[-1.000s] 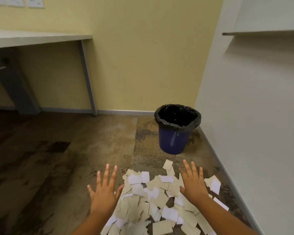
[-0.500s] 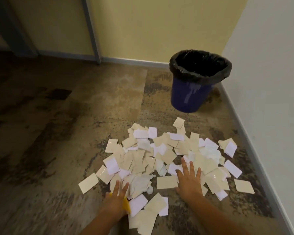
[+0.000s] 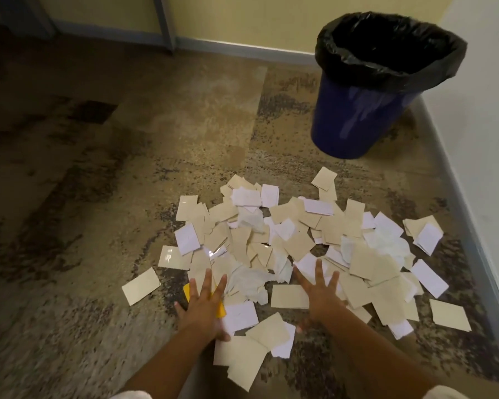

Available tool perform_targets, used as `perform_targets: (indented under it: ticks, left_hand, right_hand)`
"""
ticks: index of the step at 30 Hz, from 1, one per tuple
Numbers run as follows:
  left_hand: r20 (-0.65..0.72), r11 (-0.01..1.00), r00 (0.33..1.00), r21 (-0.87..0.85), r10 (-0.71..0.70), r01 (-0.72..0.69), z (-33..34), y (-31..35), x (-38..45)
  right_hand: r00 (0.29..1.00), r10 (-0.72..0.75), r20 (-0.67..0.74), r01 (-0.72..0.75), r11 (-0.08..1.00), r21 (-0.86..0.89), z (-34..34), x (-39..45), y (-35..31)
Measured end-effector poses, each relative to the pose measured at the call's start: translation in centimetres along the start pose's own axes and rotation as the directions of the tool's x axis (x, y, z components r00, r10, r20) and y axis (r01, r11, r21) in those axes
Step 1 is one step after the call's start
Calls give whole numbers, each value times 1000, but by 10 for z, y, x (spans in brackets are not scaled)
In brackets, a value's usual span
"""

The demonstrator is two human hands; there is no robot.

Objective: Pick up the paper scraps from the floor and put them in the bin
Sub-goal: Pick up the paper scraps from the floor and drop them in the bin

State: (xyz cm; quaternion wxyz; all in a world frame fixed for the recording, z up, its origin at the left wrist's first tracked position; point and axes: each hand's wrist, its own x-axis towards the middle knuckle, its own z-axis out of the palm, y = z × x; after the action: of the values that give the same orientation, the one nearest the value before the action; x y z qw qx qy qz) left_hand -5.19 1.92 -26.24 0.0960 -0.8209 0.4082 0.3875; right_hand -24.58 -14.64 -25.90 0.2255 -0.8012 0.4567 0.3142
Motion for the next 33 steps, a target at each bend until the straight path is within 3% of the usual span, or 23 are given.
perform_targets:
  ticks: [2, 6, 13, 25, 33]
  left_hand:
    - [9, 1000, 1000, 14, 14, -14, -14, 4, 9]
    - [56, 1000, 998, 18, 6, -7, -27, 8, 22]
    - [79, 1000, 997, 11, -14, 13, -29, 11, 28]
    - [28, 997, 998, 62, 49, -51, -28, 5, 23]
    - [0, 996, 997, 47, 74, -73, -29, 2, 20]
  right_hand:
    - [999, -22, 28, 20, 998, 55, -3, 0, 1]
    - [1000, -25, 1, 25, 999, -46, -1, -2, 1]
    - [999, -5, 51, 8, 998, -55, -7, -2, -2]
    - [999, 30, -13, -32, 989, -143, -3, -6, -11]
    - [999, 30, 30, -25, 988, -154, -9, -6, -12]
